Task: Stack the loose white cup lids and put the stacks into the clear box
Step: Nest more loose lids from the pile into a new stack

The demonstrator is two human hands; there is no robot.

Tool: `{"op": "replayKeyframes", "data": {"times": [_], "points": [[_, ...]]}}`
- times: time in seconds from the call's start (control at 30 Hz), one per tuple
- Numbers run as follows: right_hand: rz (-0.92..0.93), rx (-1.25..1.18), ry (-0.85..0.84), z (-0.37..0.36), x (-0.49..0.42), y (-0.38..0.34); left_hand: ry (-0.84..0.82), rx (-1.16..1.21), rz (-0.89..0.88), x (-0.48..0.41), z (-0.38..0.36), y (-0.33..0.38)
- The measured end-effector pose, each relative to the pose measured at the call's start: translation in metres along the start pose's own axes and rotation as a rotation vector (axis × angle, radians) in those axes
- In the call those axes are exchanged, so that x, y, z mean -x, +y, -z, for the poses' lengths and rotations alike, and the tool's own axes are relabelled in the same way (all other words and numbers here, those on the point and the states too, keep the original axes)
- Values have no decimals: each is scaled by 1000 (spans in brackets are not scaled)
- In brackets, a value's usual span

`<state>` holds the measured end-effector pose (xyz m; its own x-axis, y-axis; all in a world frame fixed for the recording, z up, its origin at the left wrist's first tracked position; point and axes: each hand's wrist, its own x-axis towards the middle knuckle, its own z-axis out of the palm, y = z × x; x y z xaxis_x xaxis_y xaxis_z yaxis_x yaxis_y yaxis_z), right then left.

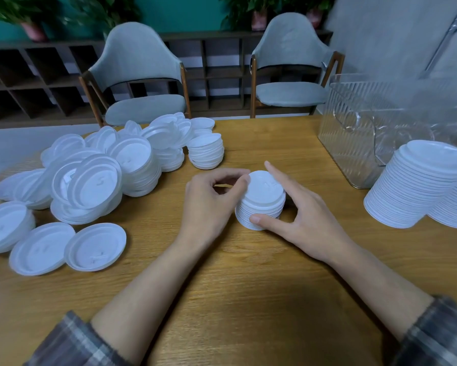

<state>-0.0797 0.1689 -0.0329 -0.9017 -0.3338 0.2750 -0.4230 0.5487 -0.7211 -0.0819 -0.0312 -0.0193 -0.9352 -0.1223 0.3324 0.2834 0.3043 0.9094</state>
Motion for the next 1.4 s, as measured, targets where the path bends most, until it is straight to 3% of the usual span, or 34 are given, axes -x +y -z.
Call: {"op": "replayKeyframes", "data": {"times": [0.7,0.9,1.13,1.4], "points": [[26,16,4,-2,-2,1,-89,-55,-57,-6,6,-12],[9,19,26,-2,-3,2,137,-410,-287,-25,20,-36],[-3,26,17,-2,-3,2,130,-672,-366,-59,23,-53],[-2,-7,20,-2,-3,3,132,-779,-352,-59,27,-52]]}}
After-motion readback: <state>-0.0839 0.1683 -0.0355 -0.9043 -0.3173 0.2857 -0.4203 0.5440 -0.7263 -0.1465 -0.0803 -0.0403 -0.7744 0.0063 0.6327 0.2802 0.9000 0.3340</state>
